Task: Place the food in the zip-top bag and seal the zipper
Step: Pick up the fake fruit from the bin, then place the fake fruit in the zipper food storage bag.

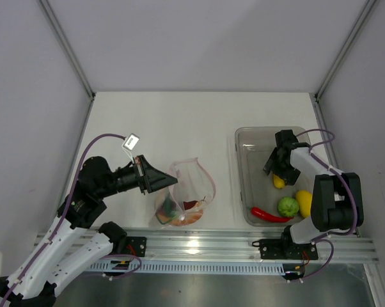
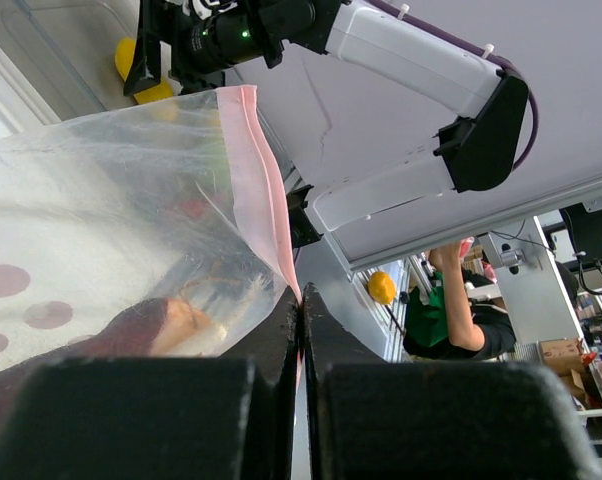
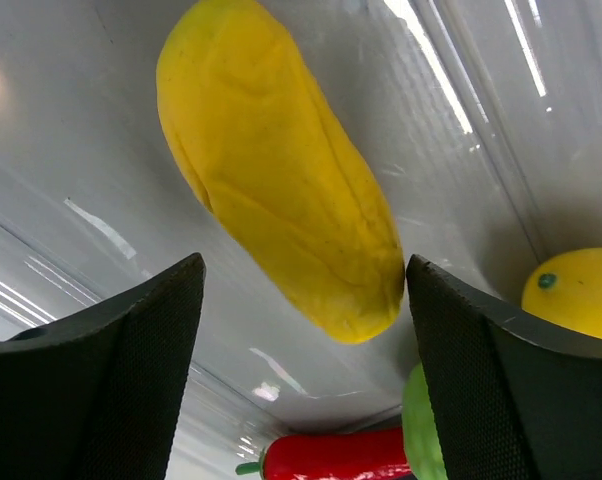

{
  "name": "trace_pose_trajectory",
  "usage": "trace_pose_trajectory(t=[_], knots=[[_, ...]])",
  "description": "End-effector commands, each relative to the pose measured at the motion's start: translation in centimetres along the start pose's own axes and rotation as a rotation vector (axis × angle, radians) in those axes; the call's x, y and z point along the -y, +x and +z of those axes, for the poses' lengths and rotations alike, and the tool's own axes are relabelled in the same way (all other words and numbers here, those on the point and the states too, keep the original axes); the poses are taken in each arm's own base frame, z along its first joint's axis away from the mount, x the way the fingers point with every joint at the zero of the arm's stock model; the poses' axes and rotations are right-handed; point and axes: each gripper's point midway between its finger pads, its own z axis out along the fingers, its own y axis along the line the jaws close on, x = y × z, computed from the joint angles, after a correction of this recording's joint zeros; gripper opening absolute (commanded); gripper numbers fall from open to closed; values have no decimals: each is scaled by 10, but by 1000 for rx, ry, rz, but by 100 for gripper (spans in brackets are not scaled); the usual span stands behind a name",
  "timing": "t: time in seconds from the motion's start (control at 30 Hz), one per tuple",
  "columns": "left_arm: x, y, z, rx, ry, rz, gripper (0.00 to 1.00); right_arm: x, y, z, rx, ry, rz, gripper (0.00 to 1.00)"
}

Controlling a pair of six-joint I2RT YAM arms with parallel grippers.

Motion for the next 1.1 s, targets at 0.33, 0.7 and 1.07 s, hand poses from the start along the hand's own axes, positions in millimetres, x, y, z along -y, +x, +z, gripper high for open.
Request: trace_pose_trajectory(t=[0.33, 0.7, 1.07], knots=[[9, -2, 0, -1, 39, -5, 1, -9, -21, -24, 104, -94, -24, 26], [4, -1, 3, -11, 21, -25, 1, -67, -14, -163, 241, -611, -227, 1], [-3, 0, 6, -15, 1, -47, 1, -131, 96, -352, 325, -1203, -698, 0]])
